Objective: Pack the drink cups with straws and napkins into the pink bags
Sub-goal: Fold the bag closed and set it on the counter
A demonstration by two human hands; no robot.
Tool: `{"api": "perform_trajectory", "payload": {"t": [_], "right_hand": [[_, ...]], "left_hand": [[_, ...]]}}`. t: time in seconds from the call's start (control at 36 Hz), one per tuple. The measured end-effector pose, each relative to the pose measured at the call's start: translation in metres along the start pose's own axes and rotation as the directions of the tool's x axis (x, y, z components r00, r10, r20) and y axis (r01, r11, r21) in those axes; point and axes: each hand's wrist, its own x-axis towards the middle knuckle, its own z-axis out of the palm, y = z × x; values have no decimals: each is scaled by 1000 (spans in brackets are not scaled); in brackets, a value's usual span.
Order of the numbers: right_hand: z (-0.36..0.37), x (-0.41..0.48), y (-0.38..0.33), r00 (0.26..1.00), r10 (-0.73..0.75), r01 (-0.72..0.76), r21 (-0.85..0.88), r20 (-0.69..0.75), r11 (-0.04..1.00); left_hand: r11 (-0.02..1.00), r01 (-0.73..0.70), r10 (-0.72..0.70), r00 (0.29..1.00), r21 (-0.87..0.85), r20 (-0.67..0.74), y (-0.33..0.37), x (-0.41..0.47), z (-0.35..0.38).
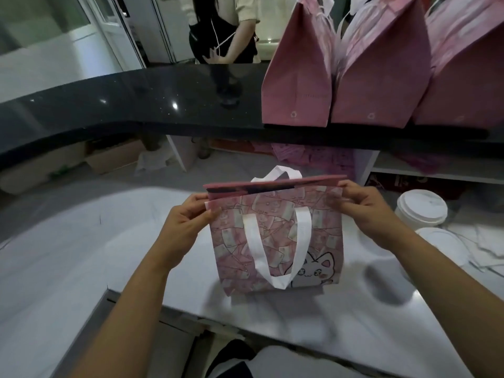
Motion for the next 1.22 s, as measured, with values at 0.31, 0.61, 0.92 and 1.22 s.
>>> {"api": "perform_trajectory", "payload": {"t": [0.31,0.61,0.92,1.22], "right_hand": [[-2,18,-18,978,-106,99,-48,-182,994],[-16,30,-19,954,-8,0,-27,-301,1000],[-54,23,-9,994,111,-111,79,1,991],[-52,15,-3,998,55,-55,38,6,998]], "left_hand": [[990,-83,59,979,-115,-196,11,18,17],[989,-106,79,966,-101,-245,23,44,38],[989,67,-71,997,-134,-25,10,56,37],[981,138,-128,989,-134,78,1,47,35]]}}
